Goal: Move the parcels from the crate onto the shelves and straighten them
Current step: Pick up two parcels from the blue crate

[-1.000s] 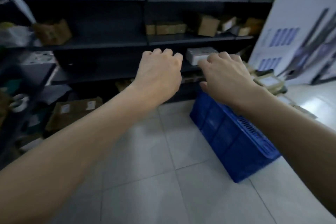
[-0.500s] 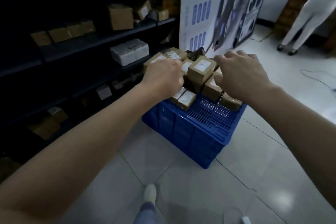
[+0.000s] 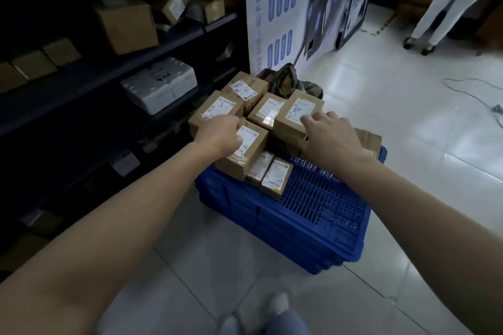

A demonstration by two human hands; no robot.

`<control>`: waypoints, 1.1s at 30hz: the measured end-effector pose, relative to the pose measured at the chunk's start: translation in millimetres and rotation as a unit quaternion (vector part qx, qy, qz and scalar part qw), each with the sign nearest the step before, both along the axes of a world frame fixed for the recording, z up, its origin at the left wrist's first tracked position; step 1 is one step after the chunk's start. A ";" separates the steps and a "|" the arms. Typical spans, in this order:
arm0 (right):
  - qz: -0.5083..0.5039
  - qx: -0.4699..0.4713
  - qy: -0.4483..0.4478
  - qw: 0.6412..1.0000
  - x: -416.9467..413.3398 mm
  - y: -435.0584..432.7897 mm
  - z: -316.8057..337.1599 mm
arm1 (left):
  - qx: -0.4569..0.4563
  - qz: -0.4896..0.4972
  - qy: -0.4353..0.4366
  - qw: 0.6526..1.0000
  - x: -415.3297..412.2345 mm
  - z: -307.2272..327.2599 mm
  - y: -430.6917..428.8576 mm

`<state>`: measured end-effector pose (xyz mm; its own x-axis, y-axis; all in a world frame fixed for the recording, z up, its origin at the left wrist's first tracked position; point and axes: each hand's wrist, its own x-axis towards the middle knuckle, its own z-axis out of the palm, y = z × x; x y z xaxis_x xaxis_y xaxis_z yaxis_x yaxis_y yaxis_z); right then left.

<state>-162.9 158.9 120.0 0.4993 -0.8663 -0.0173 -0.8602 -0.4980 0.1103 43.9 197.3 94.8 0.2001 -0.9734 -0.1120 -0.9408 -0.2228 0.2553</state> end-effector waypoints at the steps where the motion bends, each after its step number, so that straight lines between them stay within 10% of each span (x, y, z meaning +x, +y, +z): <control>1: 0.005 0.008 0.001 1.000 6.4 -14.5 -8.2 | 0.016 0.001 0.000 1.000 3.5 -10.8 -13.0; 12: 0.039 0.107 -0.006 0.993 72.5 -114.6 -99.8 | 0.029 0.082 0.045 0.995 69.9 -100.1 -88.2; 22: -0.166 0.283 -0.059 0.943 141.3 -151.2 -186.0 | 0.104 0.035 0.008 0.994 183.7 -153.0 -156.8; 33: -0.470 0.477 -0.385 0.634 169.9 -146.5 -283.8 | 0.160 0.101 0.315 0.930 242.8 -229.0 -224.1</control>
<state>7.0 12.4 -163.9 -0.0521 -0.5653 -0.8232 -0.4420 0.7523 -0.4886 286.7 -26.9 -134.3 0.1719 -0.8192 -0.5471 -0.5580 -0.5386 0.6313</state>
